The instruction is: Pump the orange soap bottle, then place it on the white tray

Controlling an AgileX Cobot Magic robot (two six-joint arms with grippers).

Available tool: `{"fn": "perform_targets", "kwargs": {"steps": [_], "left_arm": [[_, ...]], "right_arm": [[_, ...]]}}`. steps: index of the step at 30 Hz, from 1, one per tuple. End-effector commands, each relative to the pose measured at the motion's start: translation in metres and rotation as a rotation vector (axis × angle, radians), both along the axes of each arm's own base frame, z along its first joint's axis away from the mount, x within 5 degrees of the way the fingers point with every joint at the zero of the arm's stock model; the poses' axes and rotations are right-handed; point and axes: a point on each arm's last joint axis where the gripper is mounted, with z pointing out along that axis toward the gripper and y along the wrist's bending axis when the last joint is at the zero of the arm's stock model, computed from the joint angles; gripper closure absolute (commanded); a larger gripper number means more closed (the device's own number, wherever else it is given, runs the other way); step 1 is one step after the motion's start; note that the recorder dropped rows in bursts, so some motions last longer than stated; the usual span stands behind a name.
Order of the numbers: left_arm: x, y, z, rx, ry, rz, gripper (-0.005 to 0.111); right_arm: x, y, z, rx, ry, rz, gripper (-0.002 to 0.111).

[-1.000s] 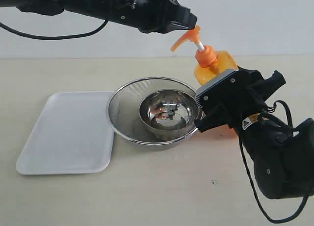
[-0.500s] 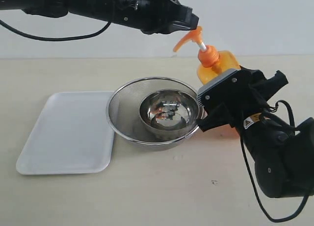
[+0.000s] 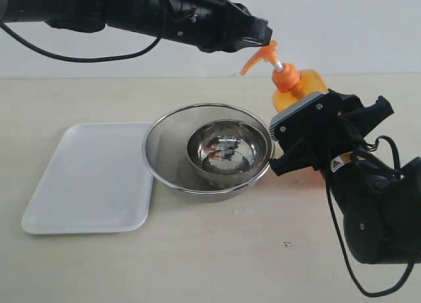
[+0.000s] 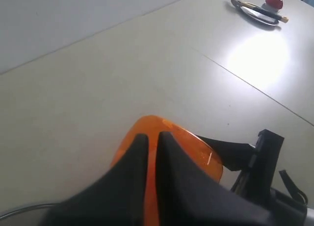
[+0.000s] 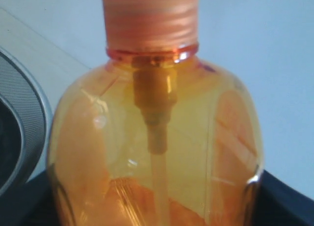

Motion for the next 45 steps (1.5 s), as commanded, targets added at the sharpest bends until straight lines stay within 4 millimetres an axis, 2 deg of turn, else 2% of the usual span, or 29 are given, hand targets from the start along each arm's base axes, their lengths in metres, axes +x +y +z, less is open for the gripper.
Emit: {"fn": "perform_targets", "kwargs": {"steps": [1,5,9,20,26,32,36,39,45], "left_arm": [[-0.010,-0.014,-0.033,0.094,0.045,-0.112,0.102],[-0.012,-0.012,-0.025,0.085,0.028,-0.109,0.102],[-0.014,-0.005,-0.006,0.065,-0.009,-0.097,0.102],[-0.023,0.029,0.057,-0.004,-0.134,-0.042,0.102],[-0.030,0.050,0.081,-0.028,-0.147,-0.021,0.102],[-0.044,0.076,0.089,-0.005,-0.189,0.069,0.102],[-0.058,0.096,0.083,0.032,-0.227,0.158,0.102],[-0.074,0.108,0.076,0.053,-0.243,0.225,0.102],[-0.119,0.137,0.070,0.028,-0.288,0.346,0.102]], "right_arm": [[-0.002,0.014,0.005,0.019,-0.032,0.117,0.108],[-0.002,0.014,0.005,0.033,-0.029,0.116,0.108],[-0.002,0.013,0.005,0.035,-0.028,0.110,0.108],[-0.001,0.010,0.005,0.047,-0.026,0.076,0.108],[-0.001,0.010,0.005,0.073,-0.022,0.063,0.108],[0.000,0.004,0.005,0.161,-0.015,-0.008,0.108],[0.000,0.001,0.004,0.230,-0.003,-0.041,0.108],[0.000,0.001,0.004,0.309,0.007,-0.049,0.108],[0.001,-0.001,0.004,0.396,0.018,-0.082,0.108]]}}
